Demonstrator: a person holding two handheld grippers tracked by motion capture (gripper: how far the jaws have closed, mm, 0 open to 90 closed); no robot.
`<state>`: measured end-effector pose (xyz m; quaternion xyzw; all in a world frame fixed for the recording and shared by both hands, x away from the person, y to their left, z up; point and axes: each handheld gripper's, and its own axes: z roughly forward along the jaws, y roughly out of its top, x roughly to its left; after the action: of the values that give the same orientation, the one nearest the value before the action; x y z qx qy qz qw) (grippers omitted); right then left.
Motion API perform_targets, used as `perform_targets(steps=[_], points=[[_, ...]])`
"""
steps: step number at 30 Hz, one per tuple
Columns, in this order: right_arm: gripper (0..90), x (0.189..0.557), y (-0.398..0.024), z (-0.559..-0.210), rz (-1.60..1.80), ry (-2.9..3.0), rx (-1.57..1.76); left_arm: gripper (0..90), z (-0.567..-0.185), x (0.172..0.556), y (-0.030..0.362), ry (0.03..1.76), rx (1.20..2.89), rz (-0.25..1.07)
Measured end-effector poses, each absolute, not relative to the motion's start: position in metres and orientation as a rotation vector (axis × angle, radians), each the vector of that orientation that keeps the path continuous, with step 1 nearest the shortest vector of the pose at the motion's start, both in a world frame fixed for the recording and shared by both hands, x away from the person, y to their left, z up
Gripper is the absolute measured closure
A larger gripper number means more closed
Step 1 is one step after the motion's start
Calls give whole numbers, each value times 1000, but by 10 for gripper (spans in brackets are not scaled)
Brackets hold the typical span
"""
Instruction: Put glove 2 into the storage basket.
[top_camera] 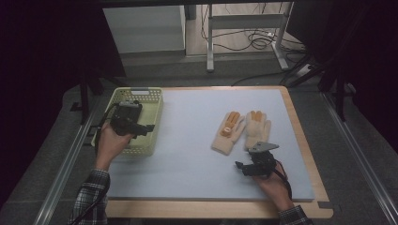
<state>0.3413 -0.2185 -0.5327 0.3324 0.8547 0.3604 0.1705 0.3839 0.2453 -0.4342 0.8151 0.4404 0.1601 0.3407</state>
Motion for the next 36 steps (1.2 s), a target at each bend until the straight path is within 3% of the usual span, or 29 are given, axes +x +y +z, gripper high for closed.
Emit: perform_targets(steps=[21, 36], points=[[201, 342, -218, -533, 1010, 2417, 967, 0, -471, 327, 163, 830, 2172, 367], [194, 342, -218, -533, 1007, 2417, 971, 2, -527, 300, 148, 844, 2222, 368]])
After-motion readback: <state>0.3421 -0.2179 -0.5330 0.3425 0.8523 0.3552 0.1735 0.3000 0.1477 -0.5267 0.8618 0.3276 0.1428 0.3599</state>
